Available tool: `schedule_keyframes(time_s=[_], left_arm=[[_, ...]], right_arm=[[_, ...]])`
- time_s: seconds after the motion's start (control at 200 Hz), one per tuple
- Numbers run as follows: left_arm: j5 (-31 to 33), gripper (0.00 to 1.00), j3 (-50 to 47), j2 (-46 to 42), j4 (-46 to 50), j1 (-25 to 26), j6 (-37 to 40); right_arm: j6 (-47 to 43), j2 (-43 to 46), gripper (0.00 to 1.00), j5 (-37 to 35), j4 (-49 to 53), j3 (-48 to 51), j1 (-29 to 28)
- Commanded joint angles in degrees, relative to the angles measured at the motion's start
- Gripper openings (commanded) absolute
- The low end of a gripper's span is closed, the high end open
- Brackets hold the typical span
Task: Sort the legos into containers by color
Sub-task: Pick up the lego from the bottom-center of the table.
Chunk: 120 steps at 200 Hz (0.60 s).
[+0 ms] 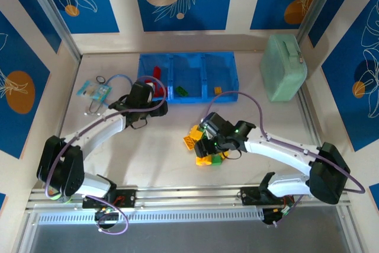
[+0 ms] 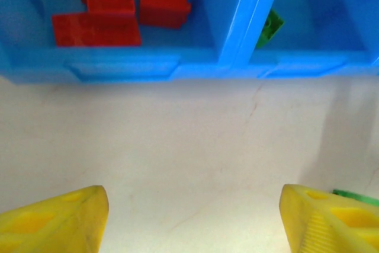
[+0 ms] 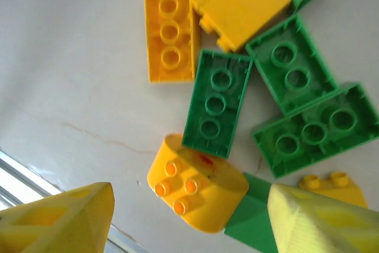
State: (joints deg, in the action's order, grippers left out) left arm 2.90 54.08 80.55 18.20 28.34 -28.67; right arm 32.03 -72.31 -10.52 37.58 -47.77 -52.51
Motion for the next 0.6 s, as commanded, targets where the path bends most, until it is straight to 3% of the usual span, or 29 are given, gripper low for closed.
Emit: schedule_keyframes(time_s=[0.0, 0.215, 0.595], left_arm=[[1.97, 0.76, -1.80, -2.80, -2.15, 2.14, -1.39], [2.73, 0.75, -3.11, -3.57, -1.97, 3.91, -2.09], [3.88, 0.75, -4.56, -3.92, -1.78, 4.52, -2.81]], right_arm=[[3.92, -1.53, 0.76, -1.16, 4.34, -1.10, -2.72], [7.87, -5.96, 0.77, -4.50, 7.40, -2.29, -8.39], [8.41, -15.62, 0.76, -5.57, 3.36, -6.64, -10.71]])
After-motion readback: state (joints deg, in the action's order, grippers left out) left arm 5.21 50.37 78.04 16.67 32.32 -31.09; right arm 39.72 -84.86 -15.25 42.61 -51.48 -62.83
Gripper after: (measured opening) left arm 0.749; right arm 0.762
